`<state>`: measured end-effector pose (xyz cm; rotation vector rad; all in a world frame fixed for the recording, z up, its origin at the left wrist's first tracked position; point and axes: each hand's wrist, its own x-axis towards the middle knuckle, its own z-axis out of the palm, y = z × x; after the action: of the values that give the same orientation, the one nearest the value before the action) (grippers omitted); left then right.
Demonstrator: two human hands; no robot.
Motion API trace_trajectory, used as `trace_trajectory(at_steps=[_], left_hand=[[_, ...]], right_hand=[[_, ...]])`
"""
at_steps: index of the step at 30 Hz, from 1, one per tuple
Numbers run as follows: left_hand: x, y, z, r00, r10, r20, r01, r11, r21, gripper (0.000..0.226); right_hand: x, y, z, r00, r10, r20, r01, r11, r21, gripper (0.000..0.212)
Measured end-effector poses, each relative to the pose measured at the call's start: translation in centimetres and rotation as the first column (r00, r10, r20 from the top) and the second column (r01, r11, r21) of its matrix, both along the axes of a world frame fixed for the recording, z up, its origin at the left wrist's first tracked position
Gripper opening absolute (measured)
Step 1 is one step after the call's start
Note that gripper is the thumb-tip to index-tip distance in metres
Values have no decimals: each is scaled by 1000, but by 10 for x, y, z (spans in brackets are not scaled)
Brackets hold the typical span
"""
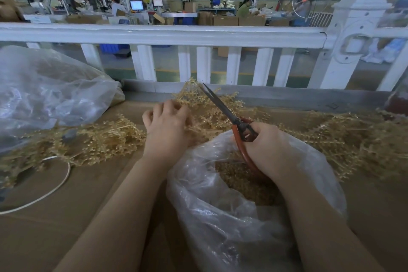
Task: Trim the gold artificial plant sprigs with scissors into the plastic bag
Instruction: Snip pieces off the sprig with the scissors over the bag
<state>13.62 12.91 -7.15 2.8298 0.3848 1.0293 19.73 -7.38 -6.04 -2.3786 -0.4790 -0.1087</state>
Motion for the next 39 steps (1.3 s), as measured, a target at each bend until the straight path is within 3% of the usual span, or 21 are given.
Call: trace_trajectory(at_steps=[2, 4, 8, 10, 13, 15, 18, 20, 23, 26, 29, 30, 32, 35, 37, 39], left_hand=[[-1, -4, 8, 983, 41, 181, -19, 993, -119, 17], [-3, -8, 15, 945, 33, 325, 10, 991, -130, 16], [-7, -12, 21, 869, -125, 479, 213, 968, -135, 24], [-8, -16, 21, 828, -270, 491, 334, 942, -45, 21], [-6, -27, 20, 798, -436, 417, 448, 891, 75, 22], [-4, -35, 18, 783, -500, 371, 493, 862, 121, 24], [-3, -44, 14, 768, -577, 278, 562, 815, 139, 24], [-2, -46, 13, 768, -594, 241, 597, 799, 66, 33], [-1, -45, 13, 768, -563, 305, 633, 740, -228, 45], [-2, -47, 17, 774, -464, 432, 632, 516, -579, 51], [-1, -45, 22, 840, -255, 480, 537, 256, -804, 23], [-1, -43, 25, 870, -220, 442, 483, 199, -853, 16], [-2, -38, 30, 912, -289, 291, 341, 144, -929, 50], [-5, -39, 34, 823, -562, 80, 182, 127, -975, 73], [-5, -45, 32, 759, -647, 68, 188, 117, -975, 47], [-4, -48, 30, 766, -628, 139, 220, 53, -974, 13]], right_hand=[[1, 0, -1, 1000, -9, -11, 9, 1000, 26, 26], [2, -1, -1, 1000, -17, -3, 18, 996, 85, 29], [2, -4, -2, 998, 3, -66, 14, 967, 255, 32], [-1, -5, 1, 986, 77, -150, -8, 907, 421, 34], [-6, -9, 6, 919, 312, -241, -60, 716, 695, 49], [-6, -11, 7, 886, 397, -241, -90, 657, 749, 38], [-6, -11, 7, 896, 383, -222, -110, 678, 727, 29], [-5, -11, 7, 903, 364, -229, -84, 671, 737, 22], [-8, -11, 10, 912, 353, -209, -65, 627, 776, 7], [-10, -9, 11, 916, 350, -196, -59, 601, 797, 2], [-8, -10, 10, 926, 333, -181, -52, 585, 810, 2], [-8, -10, 10, 927, 334, -172, -56, 577, 815, 2], [-7, -10, 9, 929, 338, -152, -74, 572, 817, 3], [-6, -11, 7, 931, 343, -129, -105, 586, 804, 6], [-7, -10, 7, 930, 348, -118, -117, 585, 802, 5], [-8, -8, 7, 927, 360, -101, -124, 550, 826, 12]])
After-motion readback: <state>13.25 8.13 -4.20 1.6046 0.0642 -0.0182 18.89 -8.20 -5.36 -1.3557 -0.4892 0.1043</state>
